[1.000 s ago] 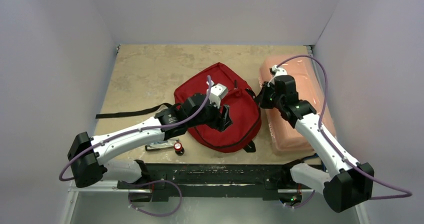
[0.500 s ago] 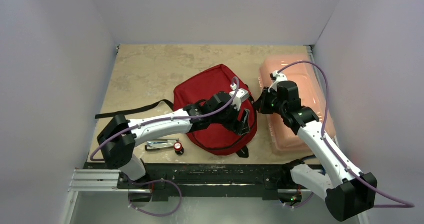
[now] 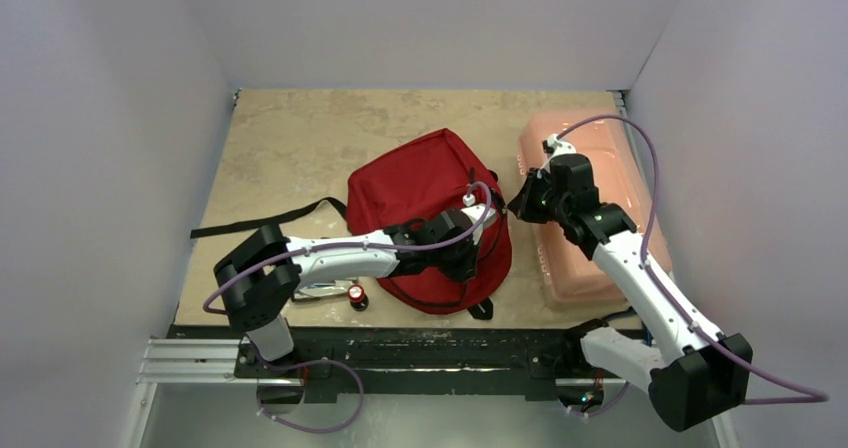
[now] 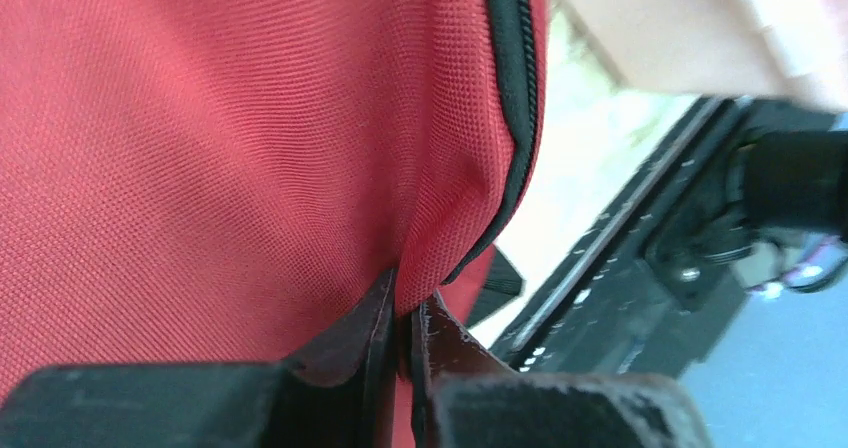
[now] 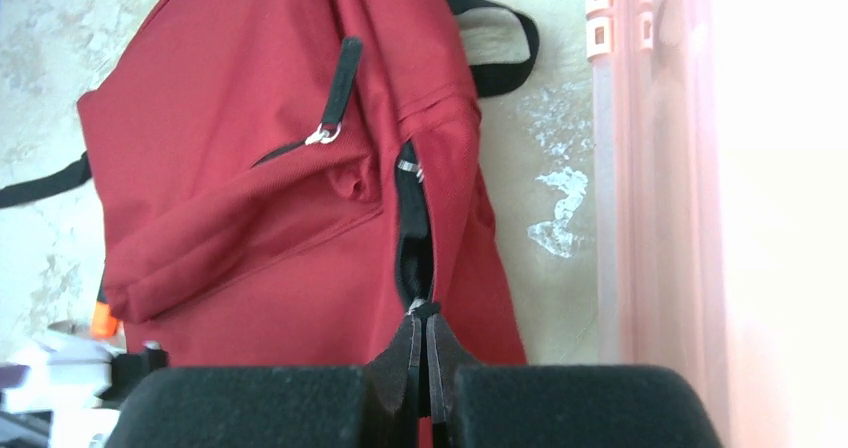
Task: Pack the student bag
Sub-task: Zip the student bag at the center of the board.
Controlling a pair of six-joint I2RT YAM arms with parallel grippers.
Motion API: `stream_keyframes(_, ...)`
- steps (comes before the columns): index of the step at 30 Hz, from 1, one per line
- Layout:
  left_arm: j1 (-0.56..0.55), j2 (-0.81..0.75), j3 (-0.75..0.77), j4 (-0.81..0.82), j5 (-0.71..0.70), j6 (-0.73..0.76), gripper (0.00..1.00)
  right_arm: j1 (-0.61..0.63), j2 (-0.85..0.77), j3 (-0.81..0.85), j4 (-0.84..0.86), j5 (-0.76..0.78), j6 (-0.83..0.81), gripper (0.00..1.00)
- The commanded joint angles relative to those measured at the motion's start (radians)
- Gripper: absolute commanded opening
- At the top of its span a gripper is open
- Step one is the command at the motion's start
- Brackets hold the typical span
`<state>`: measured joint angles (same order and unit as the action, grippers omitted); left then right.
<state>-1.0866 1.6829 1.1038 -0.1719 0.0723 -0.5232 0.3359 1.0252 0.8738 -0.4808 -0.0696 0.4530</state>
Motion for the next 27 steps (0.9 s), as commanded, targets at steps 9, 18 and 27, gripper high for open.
stream_keyframes(9, 0.001, -0.012, -0.159, 0.094, 0.045, -0.009, 0.0, 0.001, 0.323, 0.271, 0.127, 0.271, -0.022, 0.0)
stream_keyframes(18, -0.005, -0.007, -0.234, 0.211, 0.124, -0.034, 0.0, 0.001, 0.466, 0.392, 0.135, 0.363, -0.072, 0.0)
stream_keyframes(27, -0.015, -0.118, -0.302, 0.241, 0.164, -0.007, 0.0, 0.003, 0.265, 0.312, 0.077, 0.136, -0.107, 0.0)
